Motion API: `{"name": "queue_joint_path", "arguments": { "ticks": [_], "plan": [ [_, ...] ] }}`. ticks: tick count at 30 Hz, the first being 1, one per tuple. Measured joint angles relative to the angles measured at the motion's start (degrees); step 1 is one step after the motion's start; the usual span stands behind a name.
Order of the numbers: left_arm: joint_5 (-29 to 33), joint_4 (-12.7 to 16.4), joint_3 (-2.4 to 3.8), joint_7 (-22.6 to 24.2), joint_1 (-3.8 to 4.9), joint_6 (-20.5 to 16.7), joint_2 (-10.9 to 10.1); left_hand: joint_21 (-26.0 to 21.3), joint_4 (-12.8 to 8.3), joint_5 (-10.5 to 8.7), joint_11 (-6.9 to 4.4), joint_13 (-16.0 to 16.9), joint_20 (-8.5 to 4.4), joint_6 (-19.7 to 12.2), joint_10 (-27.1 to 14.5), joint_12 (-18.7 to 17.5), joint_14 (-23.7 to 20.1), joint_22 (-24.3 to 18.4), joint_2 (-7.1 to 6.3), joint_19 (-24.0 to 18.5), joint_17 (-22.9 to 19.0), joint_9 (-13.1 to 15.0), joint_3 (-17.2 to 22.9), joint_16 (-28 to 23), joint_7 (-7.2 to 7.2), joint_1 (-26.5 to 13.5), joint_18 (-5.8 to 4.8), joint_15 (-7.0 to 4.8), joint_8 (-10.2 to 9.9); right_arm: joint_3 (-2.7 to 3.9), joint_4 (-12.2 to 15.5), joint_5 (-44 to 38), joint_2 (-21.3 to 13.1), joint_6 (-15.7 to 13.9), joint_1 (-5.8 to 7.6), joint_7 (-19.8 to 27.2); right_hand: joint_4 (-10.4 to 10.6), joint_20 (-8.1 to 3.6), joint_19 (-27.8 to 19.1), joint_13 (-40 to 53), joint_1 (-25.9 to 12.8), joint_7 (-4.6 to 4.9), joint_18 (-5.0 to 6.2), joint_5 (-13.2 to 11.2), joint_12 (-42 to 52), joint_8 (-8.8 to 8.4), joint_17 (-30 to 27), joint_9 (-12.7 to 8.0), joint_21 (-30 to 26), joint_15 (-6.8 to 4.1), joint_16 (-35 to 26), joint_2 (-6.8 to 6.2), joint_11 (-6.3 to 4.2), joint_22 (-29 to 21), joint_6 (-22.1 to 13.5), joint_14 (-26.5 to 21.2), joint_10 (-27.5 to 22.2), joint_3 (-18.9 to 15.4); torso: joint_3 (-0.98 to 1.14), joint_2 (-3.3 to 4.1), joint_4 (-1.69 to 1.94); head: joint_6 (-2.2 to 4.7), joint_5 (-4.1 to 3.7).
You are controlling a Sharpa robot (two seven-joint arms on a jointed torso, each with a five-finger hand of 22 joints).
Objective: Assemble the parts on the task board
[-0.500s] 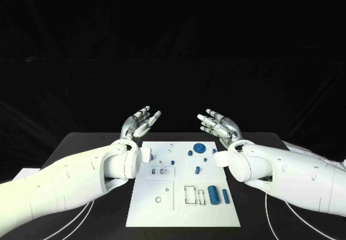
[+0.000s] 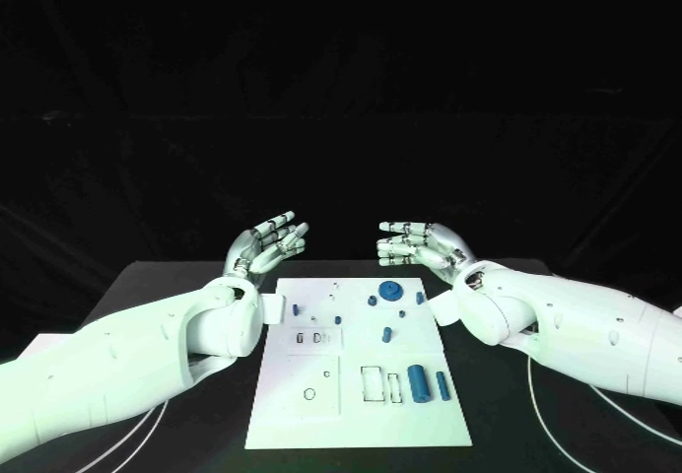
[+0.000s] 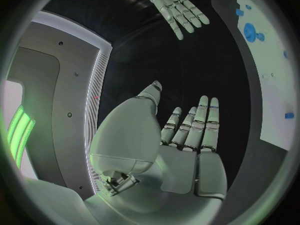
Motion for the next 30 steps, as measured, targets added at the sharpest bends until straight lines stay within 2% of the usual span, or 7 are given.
{"name": "queue_joint_path", "arguments": {
  "ticks": [6,10,13,22,24,26,30],
  "plan": [
    [-0.7,2.5,-0.02,0.2,-0.01,1.2,-1.6,3.0,-2.3,0.00,-1.85,0.9,-0.44,10.0,15.3,1.6,9.8,0.8,0.40,10.8,0.8,0.6,-0.7,2.8,1.23,0.3,2.59,-2.82,1.1,0.19,-0.2,-9.9,-0.8,-2.2,0.68,-0.1,-2.4,-1.45,5.8,0.0,1.1,1.62,0.88,-0.2,0.2,0.63,0.1,0.4,2.0,-2.13,0.5,-0.22,-1.70,0.1,10.0,8.3,7.6,2.4,0.07,1.32,0.40,0.80,-0.66],
    [-1.0,3.6,-0.01,0.1,0.04,1.5,-2.8,3.9,-3.5,0.00,-3.40,1.1,-1.57,19.1,22.3,3.1,15.4,0.9,0.64,15.8,1.7,1.2,-1.0,4.1,2.72,0.6,2.59,-4.53,2.5,0.36,-0.3,-16.1,-1.4,-3.2,1.64,-0.8,-2.9,-2.52,8.7,0.0,1.1,2.64,0.89,-0.3,0.2,0.63,0.1,0.4,3.0,-3.29,0.5,-0.21,-2.58,0.1,13.8,12.5,11.1,4.5,0.07,2.21,0.70,1.28,-1.05],
    [-1.2,4.7,-0.01,0.0,0.04,1.6,-3.9,4.6,-3.9,0.00,-4.52,1.2,-2.83,22.7,26.0,3.7,19.2,0.9,0.78,19.1,2.8,1.3,-0.9,4.9,3.89,0.7,2.59,-5.80,3.1,0.47,-0.5,-21.0,-1.7,-3.9,2.28,-1.7,-3.1,-3.31,10.7,0.1,1.3,2.92,0.88,-0.4,-0.1,0.63,0.3,0.4,3.7,-4.10,0.8,-0.45,-3.08,0.2,15.9,15.3,13.4,6.0,0.07,2.96,0.96,1.51,-1.31],
    [-2.1,10.1,0.03,-0.9,0.11,2.8,-7.2,7.1,-4.6,0.00,-7.30,1.6,-6.35,27.2,33.0,4.1,29.6,1.7,0.78,28.4,8.0,1.3,-0.5,8.6,2.25,0.7,2.58,-9.29,3.5,0.78,-0.6,-39.6,-1.8,-3.9,3.60,-8.8,-3.3,-6.82,18.8,0.3,0.6,1.44,0.88,-0.9,-0.4,0.36,2.0,0.6,8.4,-7.32,3.4,-2.96,-5.42,1.8,20.3,25.9,20.3,8.3,-0.02,5.11,1.57,2.08,-1.94],
    [-2.3,11.7,0.05,-1.1,0.12,3.2,-7.7,7.5,-4.6,0.00,-7.63,1.6,-6.88,27.5,33.8,4.1,30.9,1.9,0.78,29.7,9.3,1.3,-0.5,9.4,2.02,0.7,2.58,-9.69,3.5,0.83,-0.4,-45.2,-1.6,-3.0,3.85,-11.4,-3.3,-7.99,21.5,0.4,0.4,0.84,0.82,-1.5,-0.6,0.32,3.2,0.6,10.6,-8.33,5.0,-3.92,-6.11,2.8,21.1,29.4,21.5,8.3,-0.06,5.63,1.72,2.20,-2.14],
    [-2.4,12.9,0.06,-1.3,0.12,3.6,-8.1,7.5,-4.8,0.00,-7.81,1.7,-7.30,27.7,34.0,3.7,31.2,2.0,0.78,30.3,10.3,1.3,-0.4,9.9,2.15,0.7,2.58,-9.98,3.5,0.86,-0.2,-50.1,-1.3,-1.9,4.08,-13.7,-3.0,-10.86,27.4,0.5,-0.1,-0.37,0.89,-2.1,-1.1,0.33,6.5,0.6,15.5,-10.54,9.6,-5.58,-7.68,5.1,22.9,34.4,24.2,8.2,-0.11,6.05,1.87,2.28,-2.33],
    [-2.6,15.2,0.10,-1.8,0.12,4.3,-8.7,7.5,-4.8,0.00,-7.81,1.7,-7.30,27.7,34.0,3.5,31.2,2.0,0.78,30.3,10.8,1.3,-0.4,9.9,2.15,0.7,2.57,-9.98,3.2,0.88,0.2,-59.9,-0.8,0.8,4.66,-18.4,-2.3,-12.12,29.7,0.7,-0.3,-1.45,0.88,-2.1,-1.1,0.33,11.3,0.6,18.9,-11.20,17.0,-6.20,-8.87,6.9,24.0,35.1,25.4,8.2,-0.19,6.99,2.25,2.51,-2.85]
  ]
}}
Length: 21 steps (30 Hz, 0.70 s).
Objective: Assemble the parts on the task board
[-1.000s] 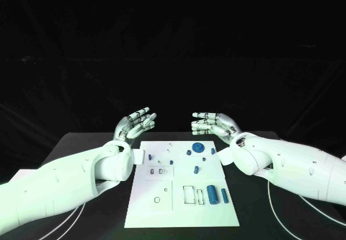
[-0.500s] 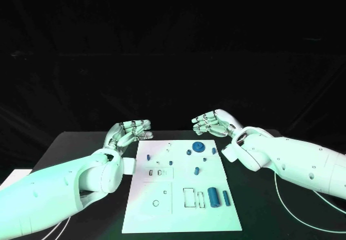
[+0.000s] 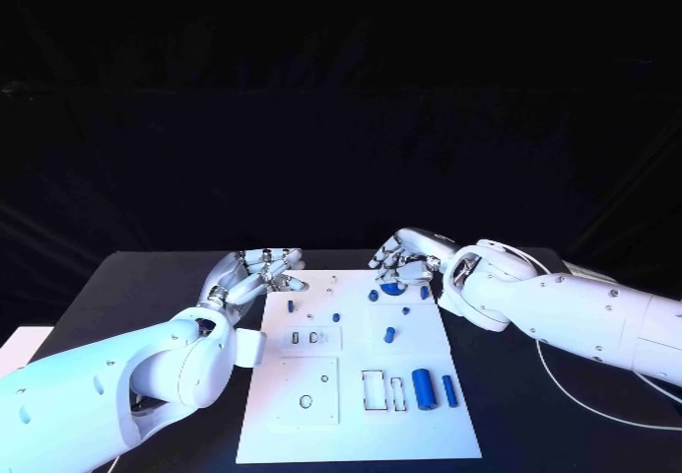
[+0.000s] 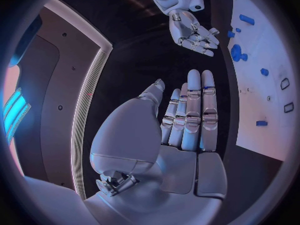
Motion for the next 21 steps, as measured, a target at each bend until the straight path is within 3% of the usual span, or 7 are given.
{"name": "queue_joint_path", "arguments": {
  "ticks": [9,21],
  "plan": [
    [0.1,2.2,0.05,-0.9,0.00,0.8,-0.6,0.0,0.0,0.00,0.00,0.0,0.00,0.0,0.0,-0.9,-0.3,-0.1,0.00,0.0,1.2,-0.1,0.0,0.0,0.00,0.0,0.00,0.32,-0.6,0.06,-0.1,-14.2,0.8,5.3,1.61,-6.9,1.2,-0.27,0.3,-0.3,-0.9,-0.18,0.00,-1.5,-0.7,-0.28,5.6,0.0,3.5,0.00,7.2,-0.87,0.33,2.1,0.2,0.0,-1.8,1.0,-0.21,1.66,0.68,0.54,-0.79],
    [0.2,2.7,0.06,-1.5,-0.01,1.0,-0.5,0.0,0.0,0.00,0.00,0.0,0.00,0.0,0.0,-0.9,-0.3,-0.1,0.00,0.0,1.3,-0.1,0.0,0.0,0.00,0.0,-0.01,0.32,-0.6,0.09,0.4,-19.3,0.8,9.5,2.52,-9.6,2.8,-0.02,0.0,-0.3,-0.8,-0.18,0.00,-2.0,-0.7,-0.28,10.7,0.0,7.3,0.00,13.3,-1.41,0.61,4.4,0.2,0.0,-3.3,2.4,-0.49,3.37,1.27,0.81,-1.55]
  ]
}}
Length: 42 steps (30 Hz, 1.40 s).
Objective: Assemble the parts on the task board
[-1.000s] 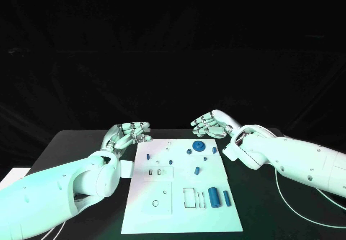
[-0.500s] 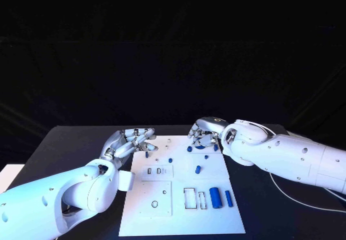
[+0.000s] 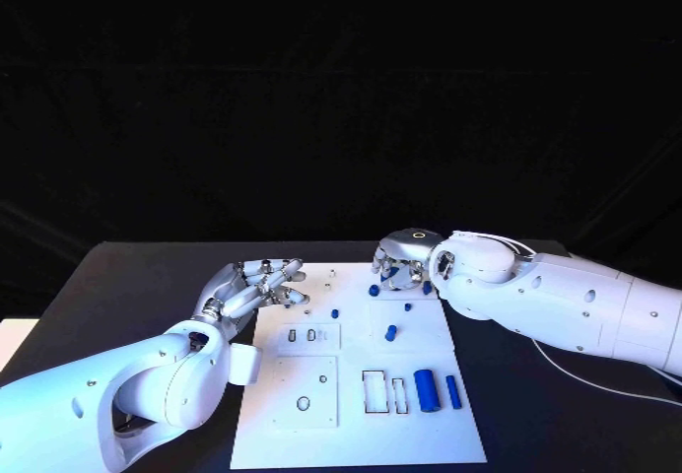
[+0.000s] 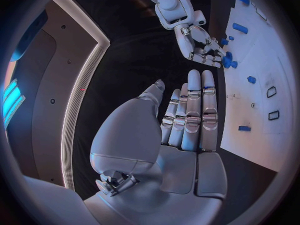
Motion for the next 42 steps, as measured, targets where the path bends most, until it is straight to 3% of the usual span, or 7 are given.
{"name": "queue_joint_path", "arguments": {
  "ticks": [17,33,42],
  "plan": [
    [0.1,0.3,0.02,-0.6,0.00,0.1,0.0,-0.3,0.0,0.00,0.20,0.0,0.00,-0.2,-0.2,-0.4,-0.6,0.0,-0.24,0.0,0.6,0.0,0.0,0.0,0.22,-0.2,-0.01,0.18,-0.3,0.00,-0.7,-0.8,1.0,3.3,0.05,1.0,1.6,-0.01,-0.4,0.0,0.2,-0.81,0.00,0.0,0.0,0.00,6.4,0.1,3.4,0.00,6.4,-0.21,-0.30,2.0,0.8,0.0,-0.3,2.0,-0.15,1.31,0.34,-0.15,-0.09],
    [0.1,0.5,0.02,-0.9,0.01,0.2,0.0,-0.3,0.0,0.00,0.20,0.0,0.00,-0.2,-0.2,-0.6,-0.6,-0.1,-0.23,0.0,0.9,0.0,0.0,0.0,0.21,-0.2,-0.01,0.18,-0.3,0.00,-1.9,-0.7,1.9,4.5,0.05,1.7,3.0,-0.09,-0.9,0.0,0.2,-0.78,0.00,-0.3,0.0,0.00,10.2,0.1,5.3,0.00,10.2,-0.21,-0.30,3.2,1.6,0.0,-0.3,4.0,-0.09,1.98,0.43,0.05,-0.02],
    [0.1,0.5,0.02,-1.1,0.01,0.4,0.0,-0.5,-0.2,0.00,0.40,0.0,0.01,-0.2,-0.4,-0.6,-0.8,-0.1,-0.23,0.0,1.1,0.0,0.2,0.0,0.21,-0.2,0.00,0.40,-0.5,0.02,-1.6,-0.5,1.8,3.6,0.09,2.1,4.5,-0.22,-1.0,0.0,1.1,-1.33,0.00,-4.4,0.5,0.55,16.0,0.3,7.5,-0.83,15.8,1.24,-1.23,4.5,4.2,0.0,2.5,7.5,-0.09,2.22,0.41,0.09,0.13]
  ]
}}
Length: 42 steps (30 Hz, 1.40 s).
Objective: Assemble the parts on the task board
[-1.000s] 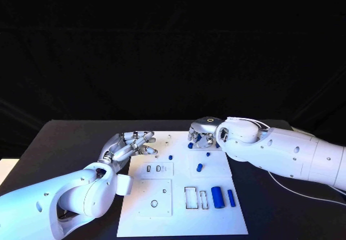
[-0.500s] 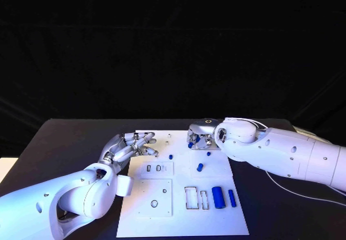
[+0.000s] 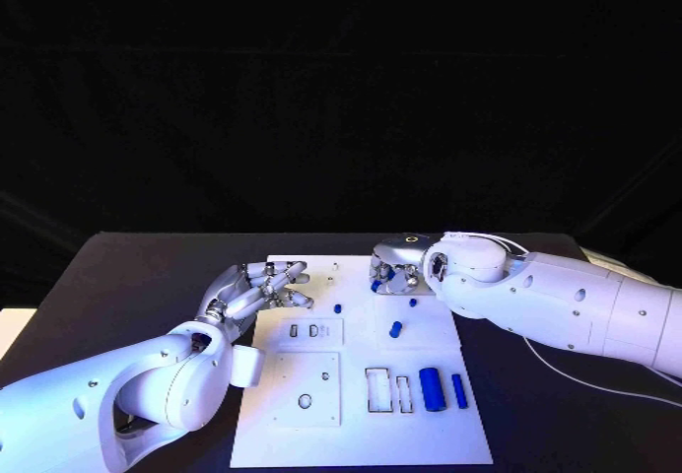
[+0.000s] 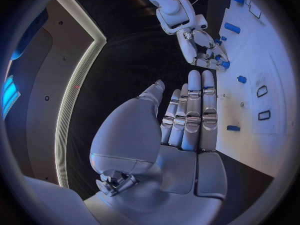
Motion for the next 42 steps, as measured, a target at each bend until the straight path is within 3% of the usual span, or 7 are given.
{"name": "queue_joint_path", "arguments": {
  "ticks": [14,21,33,42],
  "plan": [
    [0.0,-0.2,0.00,-0.3,0.00,0.4,0.1,-0.2,-0.2,0.00,0.00,0.0,0.00,-0.2,0.0,-0.5,-0.2,-0.1,0.00,0.0,0.5,0.0,0.2,0.0,0.21,0.0,0.00,-0.20,-0.2,0.12,1.2,1.8,0.1,-9.1,-0.03,0.3,1.2,0.00,-0.4,0.0,0.1,0.00,0.00,-1.1,-0.2,0.26,1.5,0.0,1.5,-0.20,1.5,0.06,0.00,1.1,0.6,0.2,1.0,2.0,-0.13,0.16,0.36,0.09,-0.26],
    [0.0,0.0,0.00,-0.4,0.00,0.5,0.1,-0.2,-0.4,0.00,0.00,0.0,0.00,-0.2,0.0,-0.5,-0.4,-0.1,0.00,0.0,0.7,0.0,0.4,0.0,0.21,0.0,-0.01,0.00,-0.2,0.25,-0.2,2.2,2.2,-12.5,-0.01,-0.6,1.2,0.00,-0.8,0.0,0.0,0.00,0.01,-1.2,-0.4,0.25,1.9,0.0,1.9,-0.20,1.9,-0.05,0.00,1.3,0.6,0.2,1.0,2.1,-0.24,0.25,0.52,0.18,-0.27],
    [0.0,0.7,0.00,-0.5,0.00,0.7,-0.1,-0.2,-0.4,0.00,0.02,0.0,0.00,-0.2,0.0,-0.5,-0.4,-0.1,0.00,0.0,0.8,0.0,0.4,0.0,0.20,0.0,-0.01,0.00,-0.2,0.31,-5.3,2.2,7.9,-14.0,0.00,-1.6,3.1,0.21,-1.0,0.0,-0.7,0.25,0.00,-1.2,-0.6,-0.13,2.6,0.0,2.6,-0.19,2.6,-0.74,0.37,1.7,0.3,0.2,0.4,3.9,-0.26,0.34,0.75,0.35,-0.21],
    [0.0,0.8,0.00,-0.6,0.00,0.7,-0.2,-0.5,-0.5,0.00,0.20,0.0,0.00,-0.2,-0.2,-0.7,-0.9,-0.2,0.00,0.0,1.1,0.0,0.5,0.0,0.20,0.0,-0.01,0.09,-0.2,0.31,-7.7,2.2,9.9,-13.8,-0.23,-2.3,3.4,0.21,-1.0,0.0,-0.8,0.29,0.01,-0.9,-0.6,-0.51,3.0,0.0,2.8,-0.19,2.9,-0.82,0.32,1.8,0.1,0.2,0.2,4.2,-0.27,0.35,0.75,0.25,-0.07]
  ]
}}
